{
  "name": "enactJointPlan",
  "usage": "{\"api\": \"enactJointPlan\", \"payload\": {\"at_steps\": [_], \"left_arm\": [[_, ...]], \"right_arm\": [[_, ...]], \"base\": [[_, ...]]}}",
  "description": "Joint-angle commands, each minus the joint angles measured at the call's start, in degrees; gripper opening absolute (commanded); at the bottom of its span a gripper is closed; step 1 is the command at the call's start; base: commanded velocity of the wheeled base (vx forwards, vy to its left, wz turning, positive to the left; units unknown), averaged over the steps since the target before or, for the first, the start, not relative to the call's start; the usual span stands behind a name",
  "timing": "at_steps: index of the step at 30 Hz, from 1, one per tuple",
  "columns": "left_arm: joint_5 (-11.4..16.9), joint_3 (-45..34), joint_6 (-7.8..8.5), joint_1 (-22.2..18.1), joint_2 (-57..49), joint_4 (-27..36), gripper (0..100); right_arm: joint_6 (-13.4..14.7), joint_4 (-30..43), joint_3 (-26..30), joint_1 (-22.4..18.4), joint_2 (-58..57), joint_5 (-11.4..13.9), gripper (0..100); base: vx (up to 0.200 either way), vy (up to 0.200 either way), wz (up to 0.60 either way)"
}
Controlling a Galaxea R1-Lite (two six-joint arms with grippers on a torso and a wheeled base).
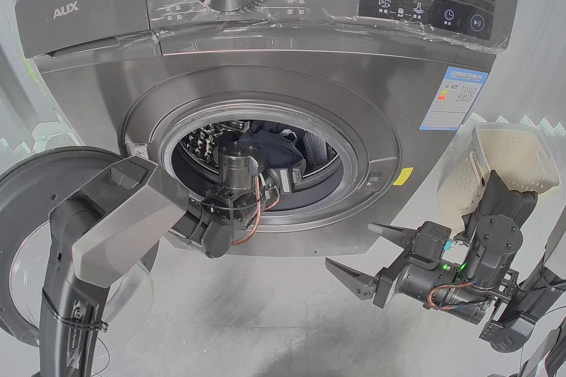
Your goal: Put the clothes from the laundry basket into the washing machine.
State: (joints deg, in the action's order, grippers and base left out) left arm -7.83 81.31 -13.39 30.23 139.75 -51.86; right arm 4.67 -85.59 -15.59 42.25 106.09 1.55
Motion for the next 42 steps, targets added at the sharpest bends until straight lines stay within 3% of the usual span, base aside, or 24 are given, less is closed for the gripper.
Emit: {"api": "enactJointPlan", "payload": {"at_steps": [1, 5, 14, 17, 19, 20, 31, 34, 40, 42], "left_arm": [[0.88, -19.17, 4.77, 4.84, -12.49, -5.80, 100], [0.80, -27.26, 5.56, 7.21, -14.60, -11.77, 100], [0.27, -43.69, 4.95, 10.37, -21.80, -25.48, 100], [0.27, -47.56, 4.24, 11.43, -23.65, -28.47, 100], [0.00, -52.57, 2.40, 12.75, -26.46, -32.16, 100], [-0.08, -54.59, 2.49, 13.10, -27.52, -33.13, 100], [-0.35, -64.52, 2.40, 15.91, -36.48, -34.10, 100], [-1.93, -66.19, 2.40, 16.00, -38.59, -34.27, 100], [-3.16, -74.19, 2.40, 15.21, -47.20, -34.45, 100], [-3.16, -76.48, 2.40, 14.86, -50.46, -34.45, 100]], "right_arm": [[-0.01, -0.02, 0.39, -0.15, -0.63, 0.03, 100], [-0.01, -0.02, 0.91, -0.07, -0.71, 0.03, 100], [0.34, -0.02, 3.73, -1.38, -1.86, -0.05, 100], [0.34, -0.10, 4.43, -2.44, -2.21, 0.03, 100], [0.16, -1.60, 4.87, -3.49, -3.17, 0.03, 100], [0.08, -2.30, 5.13, -3.58, -3.44, 0.03, 100], [-0.19, -2.39, 10.67, -5.43, -11.61, -0.41, 100], [-0.19, -2.21, 12.52, -6.83, -13.72, -0.67, 100], [-2.03, -0.02, 15.59, -16.50, -18.03, -3.22, 100], [-2.38, 2.80, 15.59, -18.08, -21.37, -3.31, 100]], "base": [[0.000, 0.000, 0.00], [0.000, 0.000, 0.00], [0.000, 0.000, 0.00], [0.000, 0.000, 0.00], [0.000, 0.000, 0.00], [0.000, 0.000, 0.00], [-0.018, 0.000, 0.00], [-0.200, 0.000, 0.00], [-0.167, 0.000, 0.00], [0.000, 0.000, 0.00]]}}
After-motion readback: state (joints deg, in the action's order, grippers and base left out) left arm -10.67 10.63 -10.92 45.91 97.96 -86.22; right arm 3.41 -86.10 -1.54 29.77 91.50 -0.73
